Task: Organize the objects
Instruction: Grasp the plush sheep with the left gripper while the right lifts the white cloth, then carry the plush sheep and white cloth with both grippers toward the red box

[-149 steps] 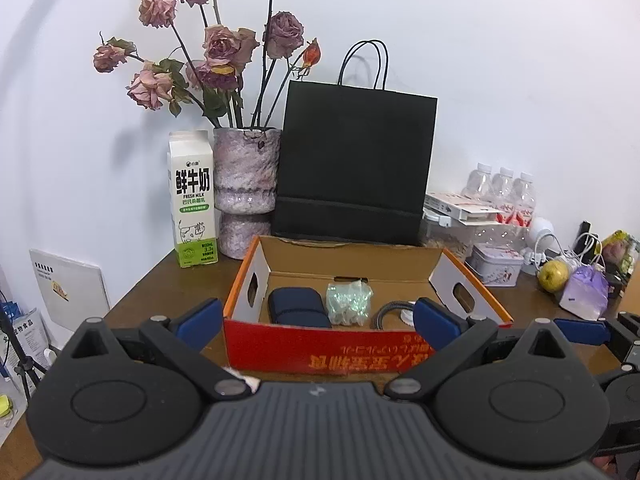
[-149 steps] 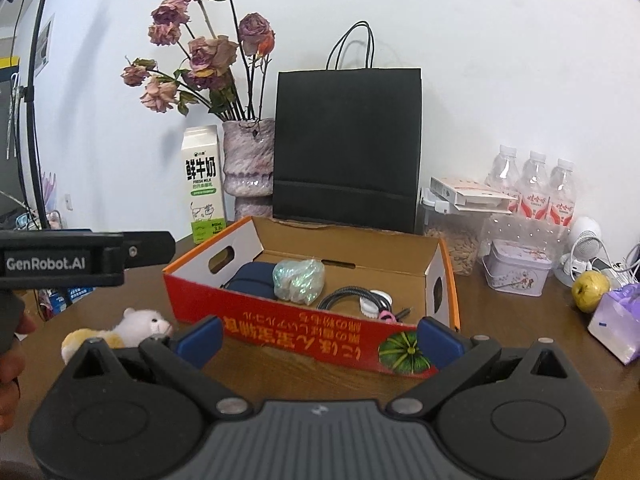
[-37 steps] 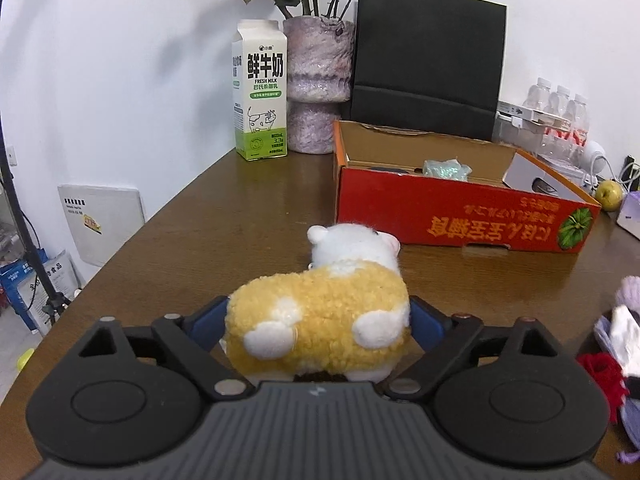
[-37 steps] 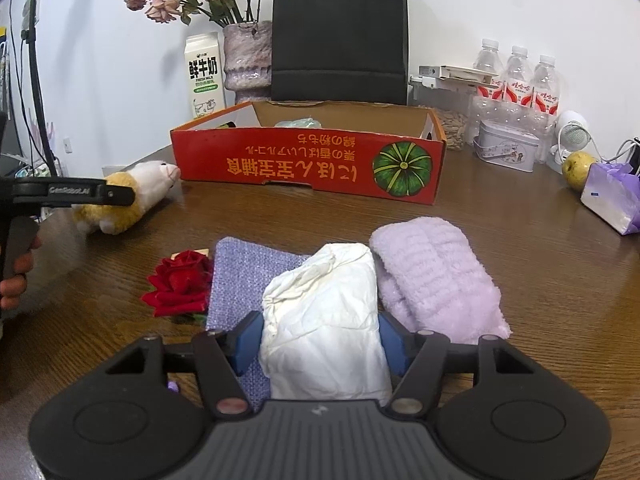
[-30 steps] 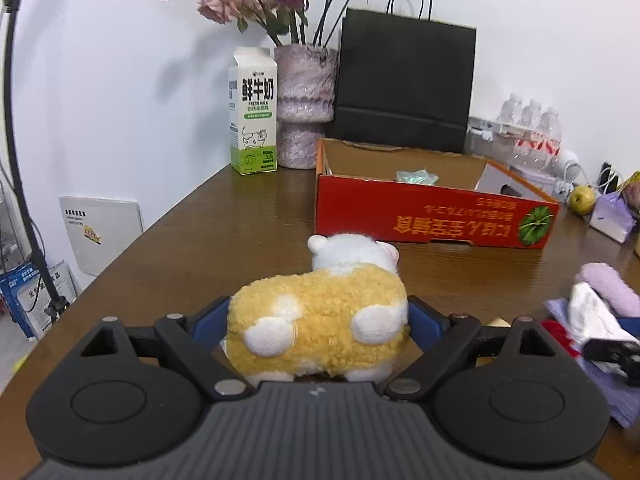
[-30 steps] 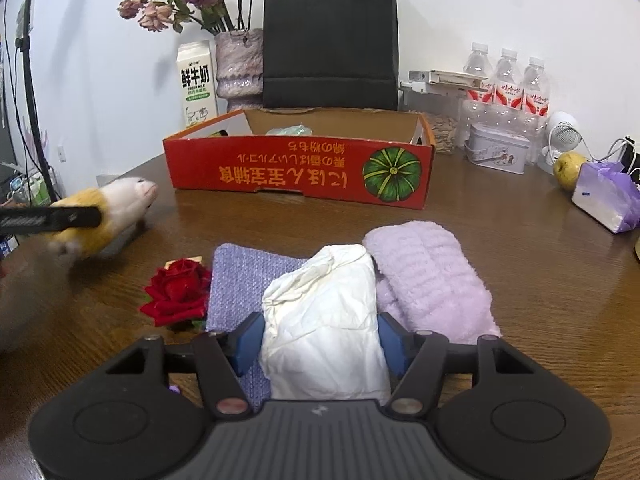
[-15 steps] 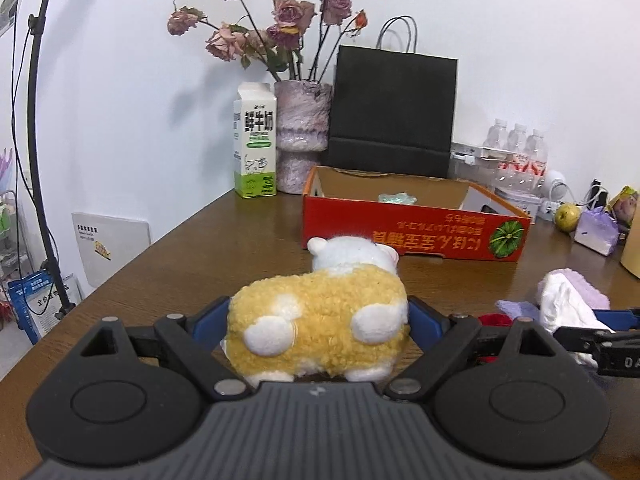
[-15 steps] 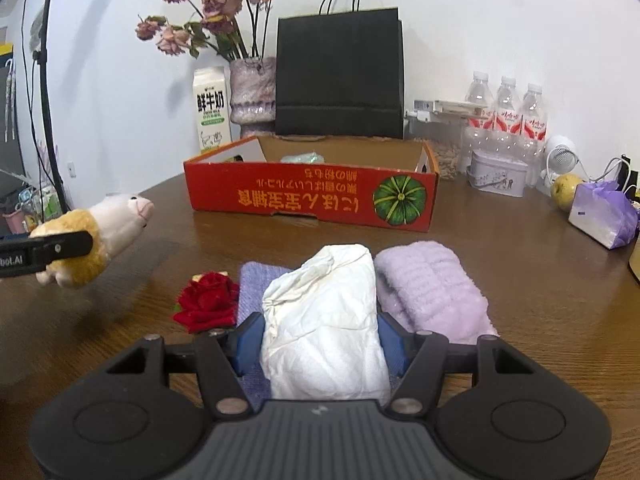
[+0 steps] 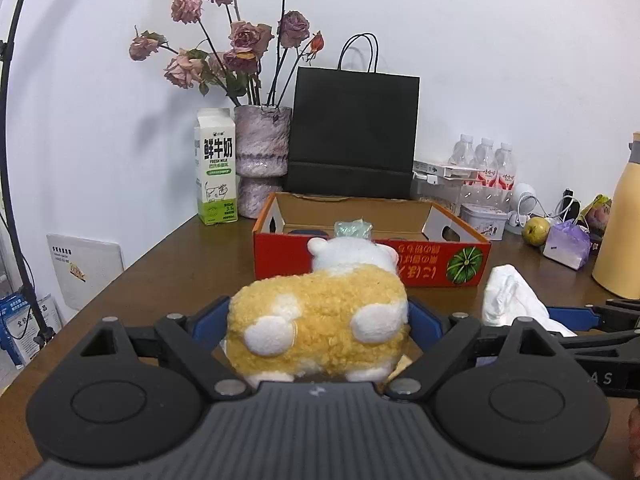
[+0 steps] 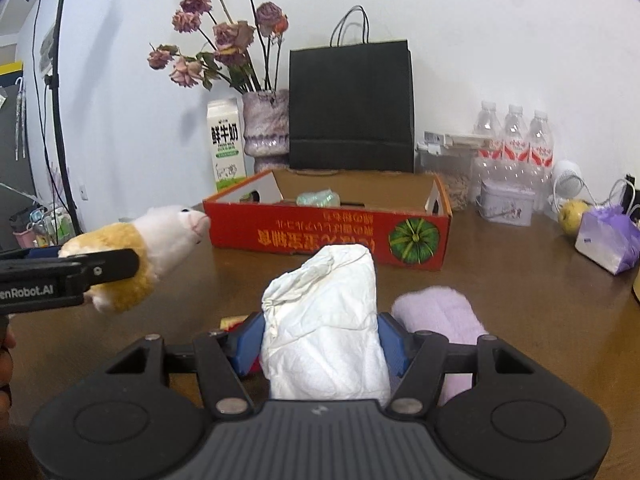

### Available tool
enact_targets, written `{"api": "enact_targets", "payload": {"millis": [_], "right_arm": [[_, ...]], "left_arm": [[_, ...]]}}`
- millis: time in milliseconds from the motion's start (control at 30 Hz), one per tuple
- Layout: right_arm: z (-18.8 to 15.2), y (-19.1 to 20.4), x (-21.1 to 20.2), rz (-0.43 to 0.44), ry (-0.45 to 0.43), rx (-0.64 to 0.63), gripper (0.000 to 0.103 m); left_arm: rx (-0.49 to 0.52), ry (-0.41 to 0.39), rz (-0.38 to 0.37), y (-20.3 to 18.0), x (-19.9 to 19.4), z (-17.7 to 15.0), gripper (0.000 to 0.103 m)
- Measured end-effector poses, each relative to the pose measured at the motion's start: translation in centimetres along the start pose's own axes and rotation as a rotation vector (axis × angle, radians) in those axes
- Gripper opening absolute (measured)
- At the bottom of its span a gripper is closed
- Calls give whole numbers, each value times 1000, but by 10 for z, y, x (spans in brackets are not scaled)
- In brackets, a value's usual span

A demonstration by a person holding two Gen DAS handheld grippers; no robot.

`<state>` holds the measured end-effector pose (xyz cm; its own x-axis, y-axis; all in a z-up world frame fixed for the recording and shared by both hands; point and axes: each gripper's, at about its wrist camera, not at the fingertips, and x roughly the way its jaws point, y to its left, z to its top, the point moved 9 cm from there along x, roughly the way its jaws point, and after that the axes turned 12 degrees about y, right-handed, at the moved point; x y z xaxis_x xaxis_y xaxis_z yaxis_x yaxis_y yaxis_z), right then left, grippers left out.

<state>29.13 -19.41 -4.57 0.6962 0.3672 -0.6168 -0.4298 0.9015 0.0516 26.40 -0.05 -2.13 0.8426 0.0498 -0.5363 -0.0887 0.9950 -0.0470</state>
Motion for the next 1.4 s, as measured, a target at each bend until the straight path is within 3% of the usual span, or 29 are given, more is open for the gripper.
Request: {"api": "enact_targets", "payload": {"millis": [700,1400], "right_arm": [[89,-1,20,5,-89,-26,60],[142,-21,75,18,-86,4,60]], "left_arm": [[-44,-57,7,-16,37,76,92],[-100,-55,-9,-21,97,133,92]]}}
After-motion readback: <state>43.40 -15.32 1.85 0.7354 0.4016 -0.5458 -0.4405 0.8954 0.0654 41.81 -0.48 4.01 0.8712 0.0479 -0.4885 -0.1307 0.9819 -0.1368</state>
